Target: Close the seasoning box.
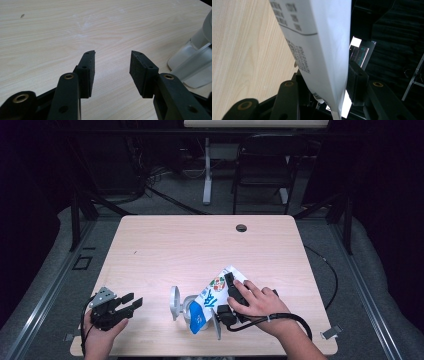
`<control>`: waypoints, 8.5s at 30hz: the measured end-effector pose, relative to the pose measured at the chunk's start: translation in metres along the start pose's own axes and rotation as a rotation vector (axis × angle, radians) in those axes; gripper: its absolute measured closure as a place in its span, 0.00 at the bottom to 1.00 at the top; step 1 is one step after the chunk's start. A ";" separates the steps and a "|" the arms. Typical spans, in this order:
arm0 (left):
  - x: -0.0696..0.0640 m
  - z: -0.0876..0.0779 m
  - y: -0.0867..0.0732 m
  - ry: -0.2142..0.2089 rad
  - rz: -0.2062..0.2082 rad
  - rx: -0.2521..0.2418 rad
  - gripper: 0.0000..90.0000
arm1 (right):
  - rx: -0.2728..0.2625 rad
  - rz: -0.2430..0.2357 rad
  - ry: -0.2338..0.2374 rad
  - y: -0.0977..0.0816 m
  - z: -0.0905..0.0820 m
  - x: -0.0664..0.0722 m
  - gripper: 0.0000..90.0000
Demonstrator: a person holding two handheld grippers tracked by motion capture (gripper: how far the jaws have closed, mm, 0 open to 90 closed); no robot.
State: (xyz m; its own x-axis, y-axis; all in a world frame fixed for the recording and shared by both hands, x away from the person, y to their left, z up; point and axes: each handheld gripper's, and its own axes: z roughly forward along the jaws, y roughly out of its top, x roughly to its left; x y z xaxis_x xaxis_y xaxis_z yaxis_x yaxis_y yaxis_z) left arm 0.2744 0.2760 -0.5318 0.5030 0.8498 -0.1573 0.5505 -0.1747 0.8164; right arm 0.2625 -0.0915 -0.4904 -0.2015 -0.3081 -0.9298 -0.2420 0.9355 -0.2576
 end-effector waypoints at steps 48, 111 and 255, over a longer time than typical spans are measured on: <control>0.001 0.001 0.000 0.000 -0.002 0.000 0.62 | -0.003 0.045 -0.006 -0.003 0.000 0.006 0.72; 0.001 0.001 -0.001 0.002 -0.004 0.005 0.62 | -0.039 0.240 0.085 -0.001 0.000 0.009 0.92; 0.003 0.001 -0.002 0.003 -0.009 0.003 0.62 | -0.350 1.344 0.490 -0.039 0.014 0.005 0.94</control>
State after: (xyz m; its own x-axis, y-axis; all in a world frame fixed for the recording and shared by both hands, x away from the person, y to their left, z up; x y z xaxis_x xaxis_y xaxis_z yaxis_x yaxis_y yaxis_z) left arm 0.2755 0.2779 -0.5342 0.4961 0.8529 -0.1627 0.5570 -0.1688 0.8132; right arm 0.2839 -0.1276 -0.4884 -0.7324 0.6459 -0.2151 0.1849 0.4928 0.8502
